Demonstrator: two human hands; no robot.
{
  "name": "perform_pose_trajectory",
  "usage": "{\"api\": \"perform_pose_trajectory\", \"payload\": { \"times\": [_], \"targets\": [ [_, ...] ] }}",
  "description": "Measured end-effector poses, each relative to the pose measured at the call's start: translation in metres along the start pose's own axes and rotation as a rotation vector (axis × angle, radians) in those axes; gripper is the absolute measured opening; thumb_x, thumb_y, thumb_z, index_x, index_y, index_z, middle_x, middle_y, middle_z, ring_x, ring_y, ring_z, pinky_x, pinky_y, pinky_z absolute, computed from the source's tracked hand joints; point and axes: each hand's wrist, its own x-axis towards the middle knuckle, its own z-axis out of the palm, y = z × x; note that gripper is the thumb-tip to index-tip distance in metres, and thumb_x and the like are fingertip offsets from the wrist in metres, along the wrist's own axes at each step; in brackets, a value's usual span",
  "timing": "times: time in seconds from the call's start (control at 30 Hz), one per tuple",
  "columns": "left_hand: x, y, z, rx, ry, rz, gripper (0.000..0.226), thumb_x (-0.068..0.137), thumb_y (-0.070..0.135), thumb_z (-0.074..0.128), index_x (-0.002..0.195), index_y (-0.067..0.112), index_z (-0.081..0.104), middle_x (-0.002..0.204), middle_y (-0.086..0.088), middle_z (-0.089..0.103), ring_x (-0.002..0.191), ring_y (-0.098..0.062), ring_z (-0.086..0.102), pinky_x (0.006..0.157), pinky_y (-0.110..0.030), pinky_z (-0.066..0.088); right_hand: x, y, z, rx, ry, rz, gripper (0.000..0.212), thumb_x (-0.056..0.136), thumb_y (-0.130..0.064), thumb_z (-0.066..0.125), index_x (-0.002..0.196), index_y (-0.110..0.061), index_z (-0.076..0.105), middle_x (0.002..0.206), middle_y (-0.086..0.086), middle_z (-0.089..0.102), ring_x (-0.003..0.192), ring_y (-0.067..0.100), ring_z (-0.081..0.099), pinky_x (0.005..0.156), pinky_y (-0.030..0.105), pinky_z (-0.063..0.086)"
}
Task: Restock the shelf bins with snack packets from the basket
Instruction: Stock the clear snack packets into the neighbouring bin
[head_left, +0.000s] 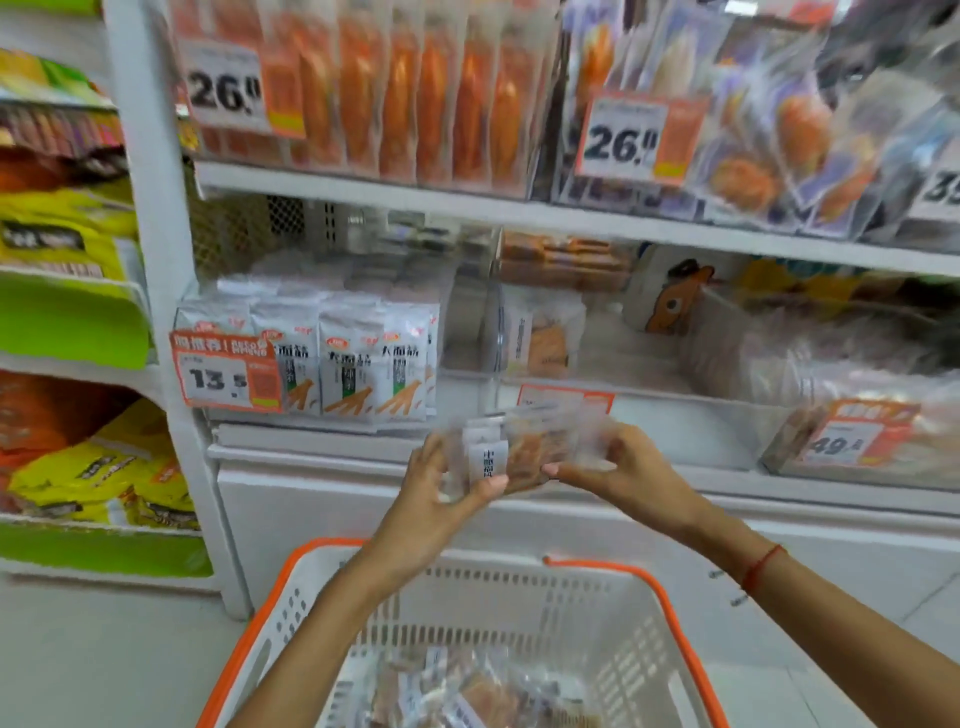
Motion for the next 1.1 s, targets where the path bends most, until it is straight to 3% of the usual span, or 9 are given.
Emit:
{"api": "perform_pose_trajectory", "payload": {
  "times": [0.17, 0.3, 0.37, 0.47, 0.57, 0.7, 0.87, 0.97, 1.1],
  "targets": [
    [0.04, 0.037, -0.003, 0.113, 0.173, 0.267, 0.048, 0.071, 0.026, 0.081, 0.111, 0.035, 0.056, 0.105, 0.026, 0.062, 0.1, 0.01, 0.055, 0.081, -0.003, 0.038, 0.01, -0.02, -0.025, -0.217, 0.37, -0.273, 0.03, 0.076, -0.046, 0.072, 0.104, -0.048, 0.06, 0.112, -0.04, 0.057, 0.11, -0.003, 0.054, 0.093, 0.015, 0.041],
    [0.076, 0.061, 0.006, 0.244, 0.221, 0.404, 0.046, 0.072, 0.033, 0.079, 0.112, 0.039, 0.056, 0.108, 0.022, 0.063, 0.103, 0.004, 0.056, 0.085, -0.015, 0.046, 0.023, -0.008, -0.039, -0.287, 0.582, -0.344, 0.039, 0.079, -0.034, 0.073, 0.117, -0.034, 0.062, 0.118, -0.027, 0.058, 0.117, 0.011, 0.05, 0.098, 0.041, 0.044],
    [0.099, 0.071, 0.011, 0.349, 0.221, 0.473, 0.048, 0.075, 0.034, 0.077, 0.117, 0.038, 0.054, 0.123, 0.02, 0.05, 0.111, 0.002, 0.044, 0.093, -0.02, 0.042, 0.031, -0.004, -0.048, -0.274, 0.642, -0.336, 0.042, 0.08, -0.02, 0.074, 0.118, -0.033, 0.06, 0.121, -0.02, 0.056, 0.117, 0.005, 0.048, 0.101, 0.028, 0.042],
    [0.129, 0.084, 0.016, 0.554, 0.095, 0.455, 0.052, 0.081, 0.042, 0.069, 0.127, 0.038, 0.046, 0.127, 0.016, 0.034, 0.114, -0.002, 0.027, 0.097, -0.025, 0.027, 0.044, 0.003, -0.064, -0.229, 0.687, -0.302, 0.038, 0.08, -0.021, 0.071, 0.114, -0.034, 0.061, 0.116, -0.014, 0.051, 0.11, -0.005, 0.049, 0.091, 0.008, 0.04],
    [0.158, 0.089, 0.014, 0.689, -0.02, 0.354, 0.054, 0.079, 0.05, 0.065, 0.128, 0.046, 0.041, 0.121, 0.013, 0.044, 0.113, -0.01, 0.03, 0.086, -0.028, 0.025, 0.06, 0.02, -0.078, -0.22, 0.668, -0.211, 0.032, 0.08, -0.026, 0.071, 0.107, -0.04, 0.061, 0.11, -0.016, 0.057, 0.102, 0.0, 0.056, 0.086, 0.014, 0.044],
    [0.196, 0.088, 0.011, 0.926, 0.031, 0.339, 0.058, 0.071, 0.052, 0.07, 0.123, 0.039, 0.047, 0.104, 0.008, 0.059, 0.106, -0.019, 0.047, 0.089, -0.031, 0.031, 0.095, 0.046, -0.1, -0.265, 0.503, 0.031, 0.03, 0.075, -0.031, 0.076, 0.102, -0.019, 0.069, 0.102, -0.003, 0.069, 0.094, 0.013, 0.064, 0.084, 0.035, 0.054],
    [0.23, 0.076, 0.027, 1.403, -0.056, 0.26, 0.055, 0.073, 0.059, 0.065, 0.11, 0.02, 0.06, 0.102, -0.004, 0.065, 0.103, -0.025, 0.057, 0.087, -0.033, 0.039, 0.149, 0.065, -0.11, -0.187, 0.225, 0.4, 0.038, 0.067, -0.025, 0.085, 0.1, -0.012, 0.071, 0.097, 0.003, 0.07, 0.089, 0.017, 0.065, 0.075, 0.025, 0.053],
    [0.244, 0.069, 0.034, 1.652, -0.122, 0.244, 0.05, 0.08, 0.054, 0.062, 0.111, 0.015, 0.061, 0.118, -0.006, 0.058, 0.115, -0.024, 0.048, 0.096, -0.033, 0.035, 0.177, 0.086, -0.101, -0.228, 0.156, 0.495, 0.045, 0.063, -0.028, 0.087, 0.1, -0.009, 0.069, 0.102, 0.007, 0.068, 0.098, 0.023, 0.062, 0.084, 0.031, 0.052],
    [0.262, 0.064, 0.039, 1.931, -0.229, 0.166, 0.053, 0.094, 0.046, 0.046, 0.137, 0.016, 0.045, 0.147, -0.011, 0.034, 0.139, -0.029, 0.022, 0.116, -0.04, 0.012, 0.203, 0.11, -0.079, -0.246, 0.113, 0.521, 0.055, 0.054, -0.034, 0.088, 0.098, -0.008, 0.068, 0.101, 0.009, 0.068, 0.093, 0.026, 0.064, 0.083, 0.036, 0.055]
  ]
}}
